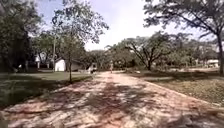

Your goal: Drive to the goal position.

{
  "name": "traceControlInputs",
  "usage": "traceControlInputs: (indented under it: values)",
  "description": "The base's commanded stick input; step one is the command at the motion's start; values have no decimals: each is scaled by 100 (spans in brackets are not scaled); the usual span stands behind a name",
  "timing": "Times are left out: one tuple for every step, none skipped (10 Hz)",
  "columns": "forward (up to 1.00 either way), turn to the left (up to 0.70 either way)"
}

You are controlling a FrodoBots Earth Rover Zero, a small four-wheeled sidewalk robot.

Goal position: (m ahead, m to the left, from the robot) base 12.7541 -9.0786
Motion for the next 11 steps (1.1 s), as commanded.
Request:
traceControlInputs:
  values:
    - [70,0]
    - [70,0]
    - [70,0]
    - [70,0]
    - [70,0]
    - [70,0]
    - [70,0]
    - [70,0]
    - [70,0]
    - [70,0]
    - [70,0]
